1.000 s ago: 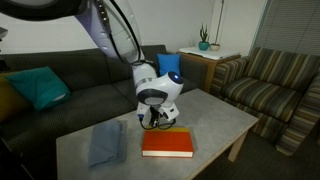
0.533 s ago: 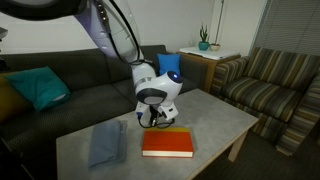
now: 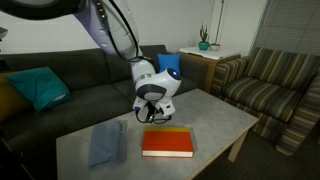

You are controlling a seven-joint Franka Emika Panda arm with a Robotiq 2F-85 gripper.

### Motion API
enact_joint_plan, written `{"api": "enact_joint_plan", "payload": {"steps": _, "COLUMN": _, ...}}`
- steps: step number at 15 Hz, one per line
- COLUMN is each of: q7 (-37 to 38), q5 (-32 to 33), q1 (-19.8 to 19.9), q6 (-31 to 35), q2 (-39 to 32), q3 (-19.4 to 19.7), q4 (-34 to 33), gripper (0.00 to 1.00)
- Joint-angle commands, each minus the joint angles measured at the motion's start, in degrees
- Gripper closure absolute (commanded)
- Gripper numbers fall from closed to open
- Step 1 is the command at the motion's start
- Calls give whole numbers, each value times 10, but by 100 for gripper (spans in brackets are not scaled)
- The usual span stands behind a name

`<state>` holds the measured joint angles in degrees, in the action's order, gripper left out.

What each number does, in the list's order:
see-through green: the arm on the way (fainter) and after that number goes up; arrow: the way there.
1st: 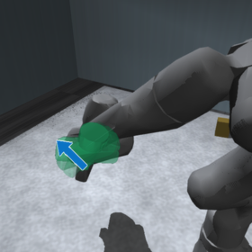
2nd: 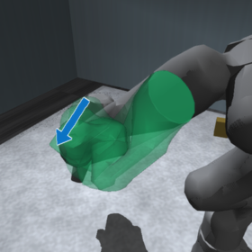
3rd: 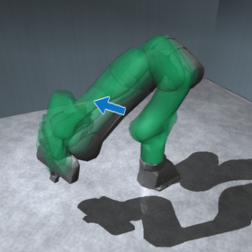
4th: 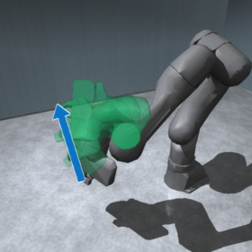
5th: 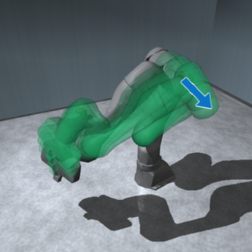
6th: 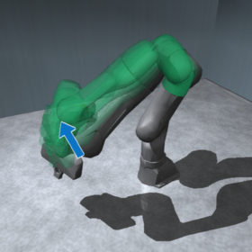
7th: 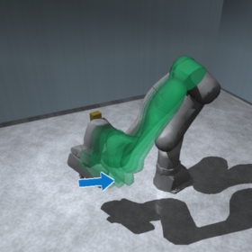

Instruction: Move the book backward slightly

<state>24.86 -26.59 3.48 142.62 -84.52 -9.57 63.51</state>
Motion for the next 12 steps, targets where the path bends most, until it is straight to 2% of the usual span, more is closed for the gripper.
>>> {"api": "enact_joint_plan", "payload": {"steps": 1, "q7": 7, "q5": -7, "q1": 1, "q6": -40, "q2": 0, "q3": -2, "q4": -5, "gripper": 100}}
{"api": "enact_joint_plan", "payload": {"steps": 8, "q7": 13, "q5": -5, "q1": -2, "q6": -99, "q2": -1, "q3": 7, "q4": 4, "gripper": 100}}
{"api": "enact_joint_plan", "payload": {"steps": 12, "q7": 40, "q5": 14, "q1": -15, "q6": -122, "q2": -1, "q3": 44, "q4": 9, "gripper": 100}}
